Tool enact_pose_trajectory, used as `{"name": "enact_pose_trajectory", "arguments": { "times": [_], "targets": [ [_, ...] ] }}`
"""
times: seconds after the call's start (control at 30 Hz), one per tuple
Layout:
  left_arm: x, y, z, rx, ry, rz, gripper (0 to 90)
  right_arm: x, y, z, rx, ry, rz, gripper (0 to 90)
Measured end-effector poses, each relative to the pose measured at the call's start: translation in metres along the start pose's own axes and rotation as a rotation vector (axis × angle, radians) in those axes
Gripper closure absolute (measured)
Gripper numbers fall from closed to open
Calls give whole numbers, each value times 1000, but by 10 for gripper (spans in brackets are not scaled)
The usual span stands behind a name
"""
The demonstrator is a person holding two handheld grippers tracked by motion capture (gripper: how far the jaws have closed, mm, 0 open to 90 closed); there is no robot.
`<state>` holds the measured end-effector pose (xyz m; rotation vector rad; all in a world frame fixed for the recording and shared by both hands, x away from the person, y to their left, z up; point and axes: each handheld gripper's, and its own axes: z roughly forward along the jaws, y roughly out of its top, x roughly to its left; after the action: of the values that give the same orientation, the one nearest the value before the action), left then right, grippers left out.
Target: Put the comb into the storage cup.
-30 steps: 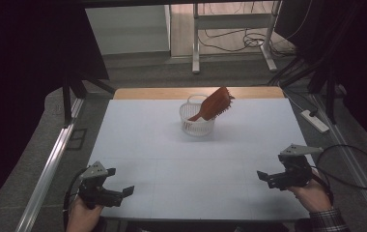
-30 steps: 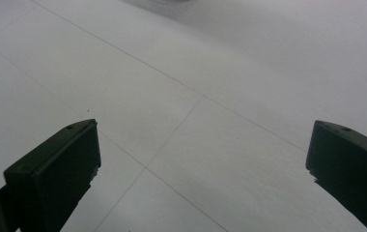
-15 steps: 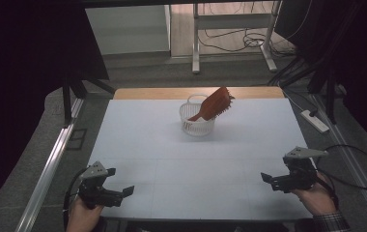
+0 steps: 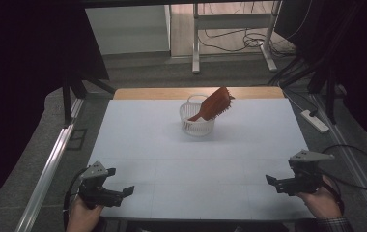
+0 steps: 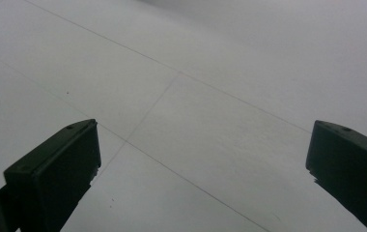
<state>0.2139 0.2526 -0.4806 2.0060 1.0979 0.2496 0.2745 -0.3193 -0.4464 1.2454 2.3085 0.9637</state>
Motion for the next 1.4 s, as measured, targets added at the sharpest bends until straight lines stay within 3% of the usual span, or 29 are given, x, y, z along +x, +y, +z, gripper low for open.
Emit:
{"name": "enact_pose_trajectory", "arguments": {
  "times": [0.73, 1.4],
  "targets": [
    [0, 0, 0, 0, 2, 0, 0, -7, -20, -10, 18, -41, 38, 0],
    [-1, 0, 0, 1, 5, 4, 0, -7, -27, -16, 43, -74, 54, 0]
  ]
}}
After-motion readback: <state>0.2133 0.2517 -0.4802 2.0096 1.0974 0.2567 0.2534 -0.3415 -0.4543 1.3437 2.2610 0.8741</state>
